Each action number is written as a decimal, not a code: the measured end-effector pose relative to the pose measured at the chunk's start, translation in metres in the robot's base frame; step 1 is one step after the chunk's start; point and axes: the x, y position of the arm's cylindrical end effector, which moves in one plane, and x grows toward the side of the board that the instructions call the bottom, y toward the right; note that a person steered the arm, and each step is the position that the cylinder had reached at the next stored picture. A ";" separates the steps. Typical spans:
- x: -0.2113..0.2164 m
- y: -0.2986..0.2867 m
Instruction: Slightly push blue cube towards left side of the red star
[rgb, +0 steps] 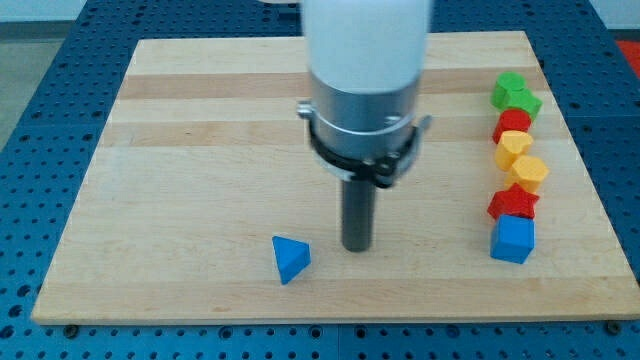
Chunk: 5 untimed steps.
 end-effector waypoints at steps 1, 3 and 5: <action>0.040 0.034; 0.038 0.210; 0.008 0.234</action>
